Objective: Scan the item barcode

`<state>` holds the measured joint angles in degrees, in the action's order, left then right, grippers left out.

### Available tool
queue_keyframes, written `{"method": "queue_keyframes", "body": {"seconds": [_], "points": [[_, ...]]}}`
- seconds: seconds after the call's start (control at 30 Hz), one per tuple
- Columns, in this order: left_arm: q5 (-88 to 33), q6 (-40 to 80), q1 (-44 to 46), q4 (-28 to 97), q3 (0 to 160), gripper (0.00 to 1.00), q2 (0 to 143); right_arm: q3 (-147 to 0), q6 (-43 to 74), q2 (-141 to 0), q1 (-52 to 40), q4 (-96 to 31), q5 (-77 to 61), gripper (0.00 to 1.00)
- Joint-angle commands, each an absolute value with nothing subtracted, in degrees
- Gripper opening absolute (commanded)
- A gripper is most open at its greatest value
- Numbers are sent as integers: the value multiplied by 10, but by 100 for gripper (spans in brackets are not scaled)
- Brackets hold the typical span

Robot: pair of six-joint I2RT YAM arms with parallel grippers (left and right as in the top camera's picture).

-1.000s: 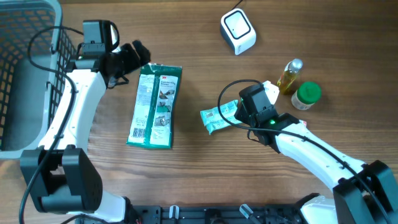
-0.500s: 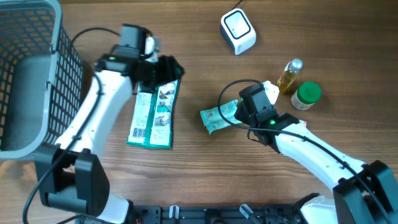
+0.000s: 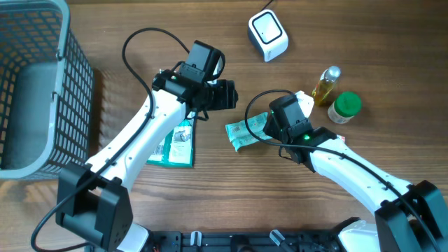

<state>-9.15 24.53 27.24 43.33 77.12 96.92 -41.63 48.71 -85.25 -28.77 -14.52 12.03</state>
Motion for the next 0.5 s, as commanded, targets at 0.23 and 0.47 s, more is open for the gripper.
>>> {"method": "queue_keyframes", "body": {"seconds": [0.23,0.47], "points": [[-74,245,301,431,776,66,1045,-415,467,-852,-274,-142,51,67],[-74,264,308,414,776,61,1085,-415,391,-852,-190,-142,-97,70]]}}
